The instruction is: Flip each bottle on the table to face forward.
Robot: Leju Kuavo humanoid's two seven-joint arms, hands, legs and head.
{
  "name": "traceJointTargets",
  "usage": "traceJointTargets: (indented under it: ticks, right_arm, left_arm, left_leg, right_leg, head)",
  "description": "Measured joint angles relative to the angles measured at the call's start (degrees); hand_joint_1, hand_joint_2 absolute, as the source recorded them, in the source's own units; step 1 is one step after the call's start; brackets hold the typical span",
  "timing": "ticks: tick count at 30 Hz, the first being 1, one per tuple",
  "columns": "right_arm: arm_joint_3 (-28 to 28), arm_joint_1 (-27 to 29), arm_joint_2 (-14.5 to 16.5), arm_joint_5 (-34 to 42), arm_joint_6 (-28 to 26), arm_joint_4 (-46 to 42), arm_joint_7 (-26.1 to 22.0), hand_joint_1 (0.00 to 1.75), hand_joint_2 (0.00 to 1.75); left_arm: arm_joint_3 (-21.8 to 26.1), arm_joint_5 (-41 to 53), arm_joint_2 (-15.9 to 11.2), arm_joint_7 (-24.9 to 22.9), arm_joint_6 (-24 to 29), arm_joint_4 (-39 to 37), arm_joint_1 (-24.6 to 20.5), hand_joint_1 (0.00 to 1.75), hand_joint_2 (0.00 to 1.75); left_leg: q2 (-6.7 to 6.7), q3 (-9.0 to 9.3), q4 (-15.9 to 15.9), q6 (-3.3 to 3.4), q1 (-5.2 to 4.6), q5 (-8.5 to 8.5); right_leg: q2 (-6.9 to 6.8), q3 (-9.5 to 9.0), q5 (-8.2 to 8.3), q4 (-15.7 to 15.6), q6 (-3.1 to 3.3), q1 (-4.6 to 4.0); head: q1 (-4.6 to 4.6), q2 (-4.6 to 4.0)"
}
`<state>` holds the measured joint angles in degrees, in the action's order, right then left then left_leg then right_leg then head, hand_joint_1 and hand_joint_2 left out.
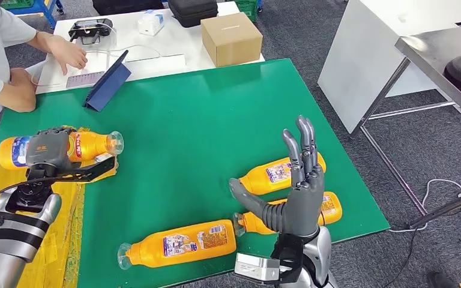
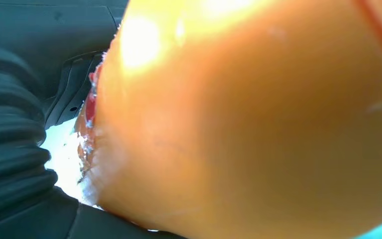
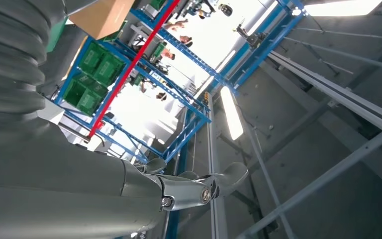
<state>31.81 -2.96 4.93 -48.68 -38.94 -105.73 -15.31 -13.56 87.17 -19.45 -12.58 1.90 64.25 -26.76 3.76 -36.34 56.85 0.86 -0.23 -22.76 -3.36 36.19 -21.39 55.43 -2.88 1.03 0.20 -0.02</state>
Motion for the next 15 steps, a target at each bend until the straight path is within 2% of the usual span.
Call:
traceJointTargets:
  ticks: [6,14,15]
  right_arm:
    - [0.33,-0.74,-0.02,-0.26,1.19,0.62,1.44,0.00,1.75]
    - [0.47,-1.19,-0.03,-0.10,1.53,1.25,1.63,0.00,1.75]
    - [0.57,-1.21,-0.04,0.06,1.62,1.40,1.60,0.00,1.75]
  left_arm:
    - [-0.04,-2.18,-0.01,-0.54,-1.78,-5.77,-0.65,1.75,1.75]
    - [-0.01,-4.06,0.03,-0.52,-1.83,-9.21,-1.42,1.75,1.75]
    - [0.06,-4.85,0.08,-0.30,-1.55,-9.98,-1.51,1.55,1.75]
  left_leg:
    - [0.00,0.00,0.00,0.00,0.01,0.00]
    - [0.00,-0.01,0.00,0.00,0.00,-0.01]
    - [0.00,-0.01,0.00,0.00,0.00,-0.01]
  right_leg:
    - [0.00,0.01,-0.01,0.01,0.01,0.00]
    - [0.00,0.01,-0.01,0.00,0.01,0.00]
    - [0.00,0.01,-0.01,0.00,0.01,0.00]
  head:
    - [0.00,0.00]
    - [0.00,0.00]
    - [0.00,0.00]
